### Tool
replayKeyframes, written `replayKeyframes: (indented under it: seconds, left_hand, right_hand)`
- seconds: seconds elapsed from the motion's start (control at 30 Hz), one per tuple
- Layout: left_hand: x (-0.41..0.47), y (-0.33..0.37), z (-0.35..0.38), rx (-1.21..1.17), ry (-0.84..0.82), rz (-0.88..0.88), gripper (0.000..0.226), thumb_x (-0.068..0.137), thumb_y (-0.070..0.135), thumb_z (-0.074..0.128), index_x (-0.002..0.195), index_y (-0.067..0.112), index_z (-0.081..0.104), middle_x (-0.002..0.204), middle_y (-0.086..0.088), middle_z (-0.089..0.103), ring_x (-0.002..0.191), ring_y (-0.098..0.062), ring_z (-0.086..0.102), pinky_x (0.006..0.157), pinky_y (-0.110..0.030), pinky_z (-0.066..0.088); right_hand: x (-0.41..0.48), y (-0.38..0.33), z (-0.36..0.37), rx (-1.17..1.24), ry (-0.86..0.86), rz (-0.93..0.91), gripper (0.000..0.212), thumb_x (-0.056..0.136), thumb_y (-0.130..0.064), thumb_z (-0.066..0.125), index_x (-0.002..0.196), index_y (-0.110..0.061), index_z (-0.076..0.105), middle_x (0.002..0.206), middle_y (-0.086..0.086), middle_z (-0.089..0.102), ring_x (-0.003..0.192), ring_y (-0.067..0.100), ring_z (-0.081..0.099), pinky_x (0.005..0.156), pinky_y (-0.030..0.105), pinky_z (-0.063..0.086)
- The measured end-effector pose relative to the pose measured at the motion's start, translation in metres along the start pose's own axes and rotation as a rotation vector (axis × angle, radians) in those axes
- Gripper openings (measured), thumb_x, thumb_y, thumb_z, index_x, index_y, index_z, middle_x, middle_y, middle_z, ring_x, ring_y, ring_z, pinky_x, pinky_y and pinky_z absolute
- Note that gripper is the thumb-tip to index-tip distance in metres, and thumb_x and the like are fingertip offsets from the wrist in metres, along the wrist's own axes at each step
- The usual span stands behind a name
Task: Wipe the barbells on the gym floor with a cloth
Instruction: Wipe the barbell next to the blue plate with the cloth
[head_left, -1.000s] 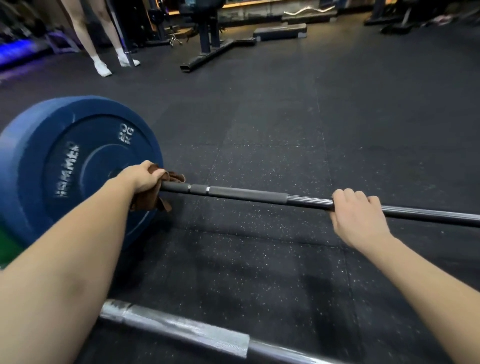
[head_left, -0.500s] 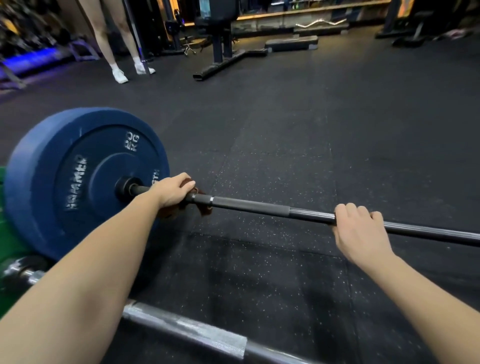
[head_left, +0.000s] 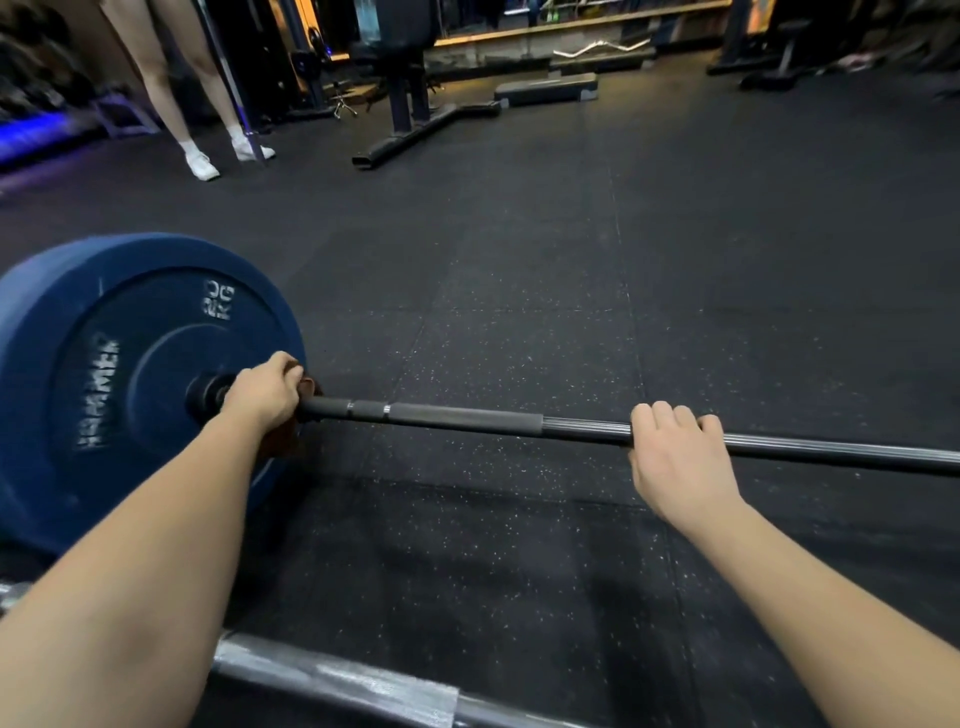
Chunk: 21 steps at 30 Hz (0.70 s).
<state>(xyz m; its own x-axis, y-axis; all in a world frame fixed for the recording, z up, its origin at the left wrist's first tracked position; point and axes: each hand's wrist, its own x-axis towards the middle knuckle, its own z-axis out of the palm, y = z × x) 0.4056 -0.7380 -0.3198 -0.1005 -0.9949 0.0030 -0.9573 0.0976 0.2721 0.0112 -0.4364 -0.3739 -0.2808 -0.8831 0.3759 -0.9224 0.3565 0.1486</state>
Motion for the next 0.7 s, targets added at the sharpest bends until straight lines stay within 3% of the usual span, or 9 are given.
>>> replayKeyframes:
  seconds: [0.13,0.3,0.37,0.5,0.6,0.7]
  left_hand:
    - [-0.020,0.029,0.006,-0.047,-0.013,0.057,0.035,0.110,0.040,0.033,0.130,0.016,0.051,0.129,-0.026,0.061,0.118,-0.045,0.055,0.098,-0.048,0.041]
    - [-0.067,0.110,0.027,-0.039,-0.135,0.243,0.029,0.111,0.041,0.028,0.122,0.025,0.050,0.124,-0.011,0.066,0.117,-0.038,0.059,0.103,-0.046,0.038]
    - [-0.078,0.125,0.033,-0.051,-0.142,0.330,0.024,0.112,0.039,0.027,0.117,0.026,0.047,0.116,-0.007,0.068,0.111,-0.035,0.060,0.101,-0.047,0.035]
    - [-0.072,0.113,0.025,-0.075,-0.244,0.381,0.025,0.111,0.042,0.028,0.118,0.028,0.048,0.105,-0.005,0.068,0.099,-0.030,0.061,0.098,-0.048,0.044]
    - [-0.058,0.090,0.020,-0.039,-0.201,0.369,0.023,0.110,0.043,0.031,0.117,0.031,0.050,0.102,0.000,0.067,0.097,-0.028,0.063,0.093,-0.046,0.047]
    - [-0.042,0.057,0.012,-0.009,-0.134,0.278,0.025,0.110,0.044,0.033,0.119,0.031,0.052,0.100,0.000,0.067,0.101,-0.032,0.064,0.094,-0.047,0.047]
  right_hand:
    - [0.001,0.001,-0.002,-0.001,-0.031,0.007,0.042,0.061,-0.006,0.085,0.079,-0.014,0.048,0.071,0.006,0.051,0.063,0.032,0.051,0.063,0.038,0.024]
    - [0.001,0.001,-0.002,0.004,-0.062,0.004,0.041,0.062,-0.008,0.085,0.079,-0.016,0.047,0.070,0.005,0.051,0.062,0.030,0.050,0.063,0.037,0.025]
    - [0.002,0.002,-0.004,-0.020,-0.076,0.013,0.036,0.069,-0.012,0.082,0.082,-0.017,0.049,0.074,0.004,0.054,0.066,0.028,0.053,0.064,0.038,0.026]
    - [0.002,0.004,-0.006,-0.005,-0.119,-0.015,0.017,0.094,-0.021,0.058,0.098,-0.022,0.042,0.096,-0.003,0.056,0.088,0.023,0.055,0.073,0.037,0.028]
    - [0.002,0.004,-0.009,0.022,-0.114,-0.010,0.030,0.088,-0.019,0.065,0.090,-0.022,0.035,0.088,-0.002,0.056,0.081,0.024,0.055,0.070,0.037,0.028]
    - [0.002,0.004,-0.004,0.022,-0.079,-0.017,0.040,0.067,-0.010,0.081,0.080,-0.018,0.044,0.072,0.004,0.053,0.064,0.029,0.052,0.063,0.037,0.026]
